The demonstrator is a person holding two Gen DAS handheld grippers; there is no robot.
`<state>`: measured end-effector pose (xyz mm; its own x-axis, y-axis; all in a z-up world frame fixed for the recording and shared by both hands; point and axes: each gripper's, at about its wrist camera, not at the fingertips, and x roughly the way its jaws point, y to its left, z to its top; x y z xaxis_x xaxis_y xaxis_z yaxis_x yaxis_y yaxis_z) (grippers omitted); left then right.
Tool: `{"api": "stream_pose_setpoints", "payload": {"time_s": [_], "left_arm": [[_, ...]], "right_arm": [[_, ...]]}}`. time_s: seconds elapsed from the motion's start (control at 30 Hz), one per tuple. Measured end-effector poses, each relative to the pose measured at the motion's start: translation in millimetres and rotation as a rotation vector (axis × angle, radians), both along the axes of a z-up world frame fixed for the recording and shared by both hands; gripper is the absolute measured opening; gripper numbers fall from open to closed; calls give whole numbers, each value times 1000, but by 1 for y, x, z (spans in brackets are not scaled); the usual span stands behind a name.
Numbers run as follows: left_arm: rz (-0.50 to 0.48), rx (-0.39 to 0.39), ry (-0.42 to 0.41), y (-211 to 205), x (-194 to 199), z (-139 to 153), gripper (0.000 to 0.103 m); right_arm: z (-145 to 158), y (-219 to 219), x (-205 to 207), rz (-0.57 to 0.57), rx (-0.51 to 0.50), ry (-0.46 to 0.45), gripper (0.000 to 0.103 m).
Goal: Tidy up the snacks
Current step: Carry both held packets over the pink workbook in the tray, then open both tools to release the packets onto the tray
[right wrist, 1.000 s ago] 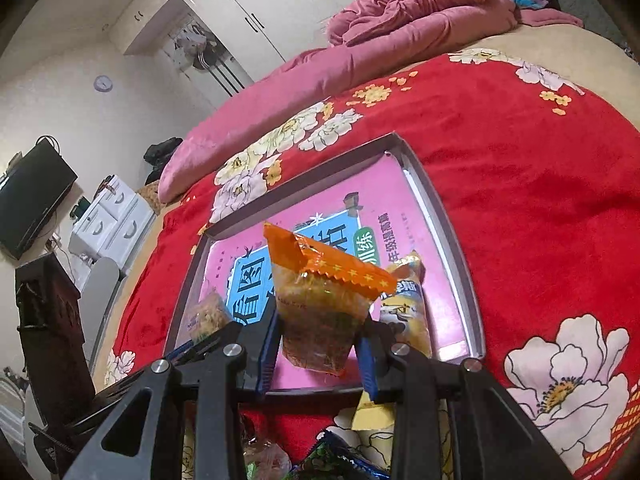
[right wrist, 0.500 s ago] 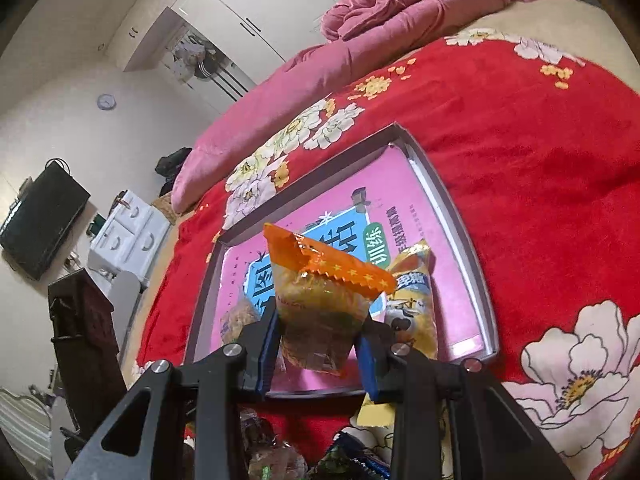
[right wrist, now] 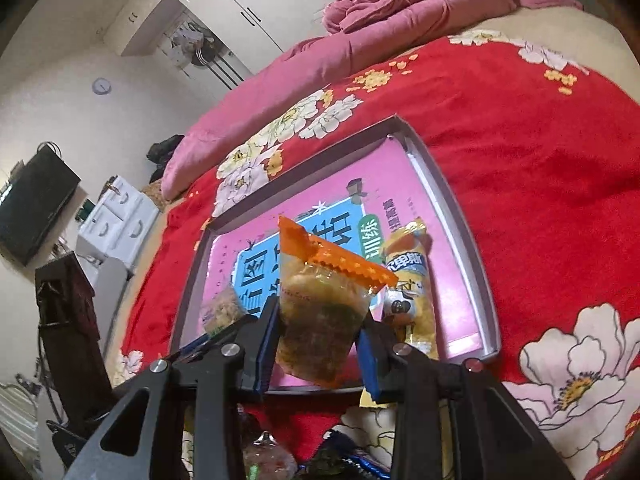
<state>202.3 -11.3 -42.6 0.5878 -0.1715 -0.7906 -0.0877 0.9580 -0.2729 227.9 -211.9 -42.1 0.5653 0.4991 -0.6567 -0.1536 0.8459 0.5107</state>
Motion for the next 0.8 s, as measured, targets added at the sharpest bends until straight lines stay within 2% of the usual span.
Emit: {"api": "stream_pose_setpoints", "payload": {"time_s": [0.2, 0.57, 0.8], "left_arm": [[-8, 7, 2, -3, -1, 0, 45], [-9, -15, 19, -2, 0, -3, 46], [-8, -18, 7, -2, -1, -1, 54]], "right_arm": [[3, 2, -2, -14, -70, -21, 40], [0, -9, 0, -60, -73, 0, 46], [4, -12, -3, -71, -86, -14, 49]]}}
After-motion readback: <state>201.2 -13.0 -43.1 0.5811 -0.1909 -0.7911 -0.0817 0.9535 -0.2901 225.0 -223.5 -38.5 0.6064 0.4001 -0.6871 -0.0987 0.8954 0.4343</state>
